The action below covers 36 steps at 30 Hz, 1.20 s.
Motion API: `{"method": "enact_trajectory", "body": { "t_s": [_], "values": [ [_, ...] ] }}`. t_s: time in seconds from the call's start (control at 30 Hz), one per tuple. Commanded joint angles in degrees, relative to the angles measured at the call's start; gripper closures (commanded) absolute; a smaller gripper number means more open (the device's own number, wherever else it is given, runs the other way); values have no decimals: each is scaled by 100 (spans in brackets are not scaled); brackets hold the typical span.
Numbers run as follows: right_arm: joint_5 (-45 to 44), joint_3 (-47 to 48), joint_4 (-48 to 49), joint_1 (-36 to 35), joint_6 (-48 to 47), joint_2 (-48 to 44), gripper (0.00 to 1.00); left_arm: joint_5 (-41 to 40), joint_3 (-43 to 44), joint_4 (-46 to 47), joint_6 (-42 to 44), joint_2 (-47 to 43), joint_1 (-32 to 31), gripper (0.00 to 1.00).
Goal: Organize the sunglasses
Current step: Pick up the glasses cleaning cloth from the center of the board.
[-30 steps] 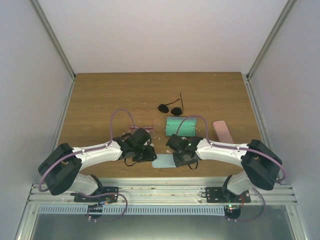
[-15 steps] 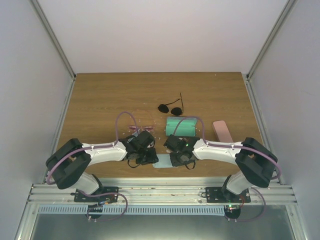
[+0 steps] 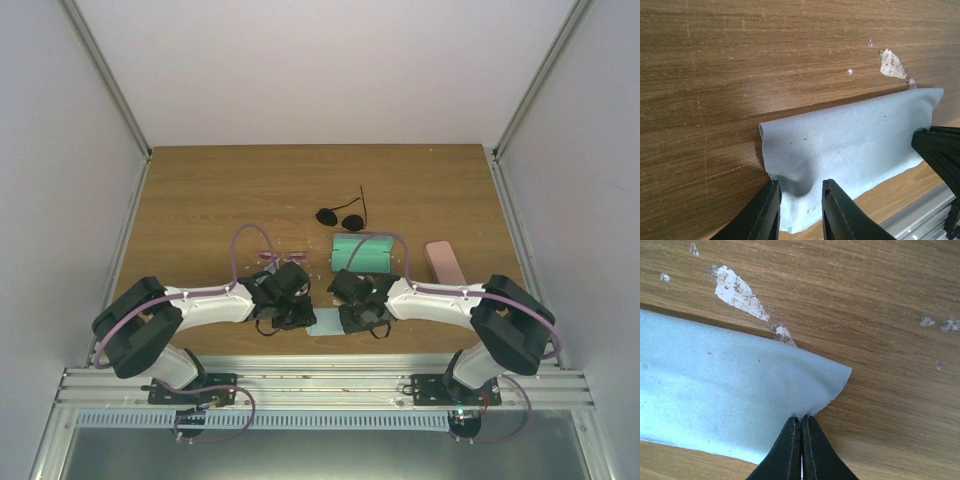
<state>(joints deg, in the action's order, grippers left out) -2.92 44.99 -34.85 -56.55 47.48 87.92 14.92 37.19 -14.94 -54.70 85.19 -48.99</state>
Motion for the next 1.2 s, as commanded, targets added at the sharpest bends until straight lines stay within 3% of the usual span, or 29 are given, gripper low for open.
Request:
{"method": "enact_trajectory", "body": {
  "t_s": [0.0,0.33,0.63,1.17],
  "values": [
    [100,-206,69,-22,94,120,99,-266,-102,-352,-72,255,-62,74],
    [192,-305,215,29,81,29,99,-337,102,-587,-109,448,-122,79],
    [184,-314,309,96,-30,-71,99,-404,258,-677,-79,593,-224,100],
    [-314,205,-30,882,-547,-1047,99,-447,1629,-465,615,523,-49,100]
  ]
}}
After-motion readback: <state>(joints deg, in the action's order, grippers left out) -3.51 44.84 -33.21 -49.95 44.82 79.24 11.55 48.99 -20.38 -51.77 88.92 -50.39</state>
